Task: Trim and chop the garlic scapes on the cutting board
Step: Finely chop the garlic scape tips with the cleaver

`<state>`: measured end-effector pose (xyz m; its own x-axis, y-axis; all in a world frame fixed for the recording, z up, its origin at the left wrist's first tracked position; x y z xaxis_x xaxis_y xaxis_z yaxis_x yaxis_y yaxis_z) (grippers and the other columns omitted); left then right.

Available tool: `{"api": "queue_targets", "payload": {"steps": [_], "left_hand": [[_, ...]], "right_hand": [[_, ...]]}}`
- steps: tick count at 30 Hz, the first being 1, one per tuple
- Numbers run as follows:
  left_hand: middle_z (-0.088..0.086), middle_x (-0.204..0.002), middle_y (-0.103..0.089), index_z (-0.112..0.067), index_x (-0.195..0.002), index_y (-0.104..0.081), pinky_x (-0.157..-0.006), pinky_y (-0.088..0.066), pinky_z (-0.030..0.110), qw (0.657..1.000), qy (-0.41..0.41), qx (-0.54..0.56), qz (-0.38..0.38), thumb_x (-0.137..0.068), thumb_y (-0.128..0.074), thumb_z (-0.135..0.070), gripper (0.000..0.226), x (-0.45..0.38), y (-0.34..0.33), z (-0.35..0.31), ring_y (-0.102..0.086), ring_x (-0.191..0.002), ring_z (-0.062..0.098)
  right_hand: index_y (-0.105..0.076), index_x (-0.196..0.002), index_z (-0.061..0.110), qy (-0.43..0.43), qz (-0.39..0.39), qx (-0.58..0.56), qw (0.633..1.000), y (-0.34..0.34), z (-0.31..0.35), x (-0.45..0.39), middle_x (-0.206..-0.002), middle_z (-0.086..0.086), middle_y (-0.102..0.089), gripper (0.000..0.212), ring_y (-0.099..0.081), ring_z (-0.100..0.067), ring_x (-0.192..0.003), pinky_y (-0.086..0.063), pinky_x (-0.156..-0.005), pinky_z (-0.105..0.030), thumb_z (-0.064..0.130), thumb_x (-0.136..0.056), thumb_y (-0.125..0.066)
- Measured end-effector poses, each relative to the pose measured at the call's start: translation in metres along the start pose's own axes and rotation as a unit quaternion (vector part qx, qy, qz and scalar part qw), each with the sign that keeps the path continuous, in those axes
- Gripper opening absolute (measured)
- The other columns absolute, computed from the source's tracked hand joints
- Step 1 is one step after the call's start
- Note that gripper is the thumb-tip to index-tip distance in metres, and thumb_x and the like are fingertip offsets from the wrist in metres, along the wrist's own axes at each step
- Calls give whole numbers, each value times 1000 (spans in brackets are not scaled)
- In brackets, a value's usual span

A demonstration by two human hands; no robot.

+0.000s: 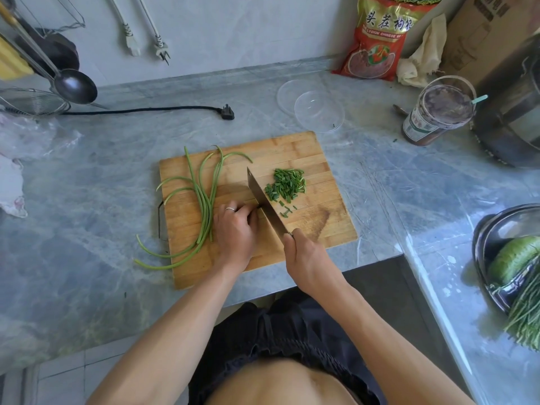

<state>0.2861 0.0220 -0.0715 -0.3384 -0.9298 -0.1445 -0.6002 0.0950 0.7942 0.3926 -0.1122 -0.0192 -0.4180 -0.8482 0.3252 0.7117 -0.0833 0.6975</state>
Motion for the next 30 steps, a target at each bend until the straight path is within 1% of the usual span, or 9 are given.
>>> {"api": "queue_targets", "payload": {"steps": [2,8,11,14,16,17,20,27,30], "left_hand": [[3,-89,-66,-23,-104,-76,-76,-45,41,1000,-2,0,0,-91,-59,-16,22,0,-1,1,-54,-82,29],[6,-85,-67,-18,-101,-77,-73,-47,43,1000,-19,10,-15,-92,-56,-22,24,-1,1,0,-55,-79,30],[6,-86,-69,-17,-102,-77,-73,-47,42,999,-22,4,-23,-91,-61,-17,19,-1,0,1,-55,-79,30],[7,-88,-70,-17,-101,-77,-75,-47,42,999,-22,-8,-23,-89,-64,-15,18,1,0,-1,-56,-81,31],[9,-89,-69,-16,-102,-77,-77,-46,41,999,-23,-18,-19,-89,-64,-15,19,1,0,-3,-56,-83,33],[9,-90,-69,-16,-102,-77,-78,-45,41,999,-24,-21,-15,-89,-63,-16,19,1,-1,-4,-56,-84,33],[8,-91,-69,-16,-103,-76,-80,-43,40,999,-24,-26,-2,-90,-62,-18,20,1,-1,-5,-56,-87,31],[8,-90,-68,-17,-101,-77,-77,-45,42,1000,-26,-14,-6,-92,-51,-26,29,1,-1,-4,-55,-86,32],[8,-90,-67,-17,-102,-77,-77,-44,42,1000,-26,-10,-9,-91,-50,-25,30,2,-1,-4,-55,-86,33]], "right_hand": [[-34,-75,19,8,-6,8,1000,4,3,2,-58,0,-38,41,-29,-17,-47,-24,-46,-28,49,-97,-19],[-41,-98,15,-24,33,66,997,13,0,13,-74,2,-44,29,-45,-20,-71,-35,-67,-30,37,-104,-22],[-39,-84,15,-18,22,41,999,9,-8,23,-67,1,-42,32,-35,-15,-52,-31,-47,-18,35,-101,-20],[-36,-81,16,-10,10,44,999,6,-14,32,-64,2,-39,38,-30,-14,-47,-29,-41,-20,43,-95,-12],[-42,-94,16,-35,19,54,998,6,-15,36,-74,-2,-48,39,-43,-19,-59,-33,-56,-21,44,-98,-15],[-44,-102,16,-52,29,59,997,6,-17,37,-80,-4,-52,37,-48,-23,-68,-38,-64,-29,43,-101,-18],[-44,-108,17,-58,41,68,995,6,-12,40,-87,-8,-55,35,-51,-24,-77,-41,-71,-36,42,-102,-20],[-43,-110,17,-72,42,88,993,2,-14,45,-75,1,-42,35,-49,-24,-77,-41,-70,-37,41,-103,-19],[-42,-110,17,-80,38,100,991,-2,-13,47,-73,6,-37,32,-45,-20,-67,-40,-69,-35,39,-103,-20]]}}
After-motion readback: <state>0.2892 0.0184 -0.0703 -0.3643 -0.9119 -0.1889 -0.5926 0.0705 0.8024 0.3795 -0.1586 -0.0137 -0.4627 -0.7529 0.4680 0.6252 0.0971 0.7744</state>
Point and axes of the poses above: each hand's wrist, its own x-axis away from the middle knuckle, its own y-axis out of the back of the hand, z = x × y, the point moved 8 cm from there along -x, towards the middle knuckle
